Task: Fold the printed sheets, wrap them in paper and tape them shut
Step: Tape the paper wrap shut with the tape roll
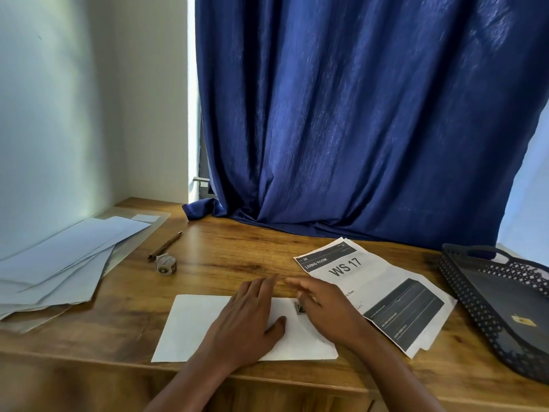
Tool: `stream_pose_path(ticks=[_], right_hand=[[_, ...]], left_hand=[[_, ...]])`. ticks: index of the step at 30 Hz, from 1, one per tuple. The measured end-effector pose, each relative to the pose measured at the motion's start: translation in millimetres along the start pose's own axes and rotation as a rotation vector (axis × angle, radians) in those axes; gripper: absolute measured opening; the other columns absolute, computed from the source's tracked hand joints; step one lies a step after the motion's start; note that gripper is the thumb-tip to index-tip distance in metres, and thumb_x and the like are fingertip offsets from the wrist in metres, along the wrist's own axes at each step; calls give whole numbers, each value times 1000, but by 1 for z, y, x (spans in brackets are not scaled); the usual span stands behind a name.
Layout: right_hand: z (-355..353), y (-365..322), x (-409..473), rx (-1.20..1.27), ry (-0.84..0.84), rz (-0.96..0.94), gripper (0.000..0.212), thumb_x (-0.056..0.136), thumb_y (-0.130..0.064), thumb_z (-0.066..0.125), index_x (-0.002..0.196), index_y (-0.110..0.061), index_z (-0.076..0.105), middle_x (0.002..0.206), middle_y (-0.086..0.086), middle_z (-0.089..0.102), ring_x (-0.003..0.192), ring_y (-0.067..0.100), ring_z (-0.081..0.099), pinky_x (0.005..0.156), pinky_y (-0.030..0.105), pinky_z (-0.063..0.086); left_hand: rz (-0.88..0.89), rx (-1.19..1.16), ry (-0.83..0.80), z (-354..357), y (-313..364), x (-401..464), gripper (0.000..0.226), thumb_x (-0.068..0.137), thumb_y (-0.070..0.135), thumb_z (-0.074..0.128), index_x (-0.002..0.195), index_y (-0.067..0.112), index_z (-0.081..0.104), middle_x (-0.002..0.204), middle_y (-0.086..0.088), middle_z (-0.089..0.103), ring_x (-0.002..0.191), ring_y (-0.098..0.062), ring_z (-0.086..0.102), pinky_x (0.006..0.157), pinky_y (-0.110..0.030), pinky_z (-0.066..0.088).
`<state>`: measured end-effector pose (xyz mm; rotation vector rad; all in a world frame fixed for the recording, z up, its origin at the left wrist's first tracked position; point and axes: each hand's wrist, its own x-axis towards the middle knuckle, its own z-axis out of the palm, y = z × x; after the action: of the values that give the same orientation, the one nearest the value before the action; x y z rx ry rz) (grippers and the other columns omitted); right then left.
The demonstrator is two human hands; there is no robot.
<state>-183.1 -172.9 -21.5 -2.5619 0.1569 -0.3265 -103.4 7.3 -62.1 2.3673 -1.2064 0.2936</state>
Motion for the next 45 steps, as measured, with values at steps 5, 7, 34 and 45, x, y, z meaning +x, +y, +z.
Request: stream_pose_path(ticks=[5,7,34,45], right_hand=[[6,-14,33,-180,-157,-30,36,96,-34,53,131,-33,63,123,-9,69,108,11,64,94,32,53],[5,-19,41,-185,-215,-45,34,91,-41,57,123,-33,67,104,-11,71,91,10,64,82,34,55],[-191,67,-71,328,138,389,22,93,-33,68,108,-17,71,96,7,79,87,29,75,79,42,57],[-295,210,-134,291,773,716,24,89,-18,75,102,1,71,103,23,71,74,31,66,78,42,55]], left_hand=[[-7,-11,39,-3,2,-2,87,99,57,48,163,27,-1,164,6,22,148,-16,23,120,-29,27],[-5,-22,56,-3,2,-2,89,98,53,51,163,27,-2,165,5,20,149,-17,22,122,-30,24],[69,-130,119,11,52,29,53,91,43,61,142,39,47,155,10,35,143,-16,31,117,-45,35],[-41,109,-296,50,80,56,103,77,88,11,162,32,13,172,-1,9,159,-25,5,128,-50,6]])
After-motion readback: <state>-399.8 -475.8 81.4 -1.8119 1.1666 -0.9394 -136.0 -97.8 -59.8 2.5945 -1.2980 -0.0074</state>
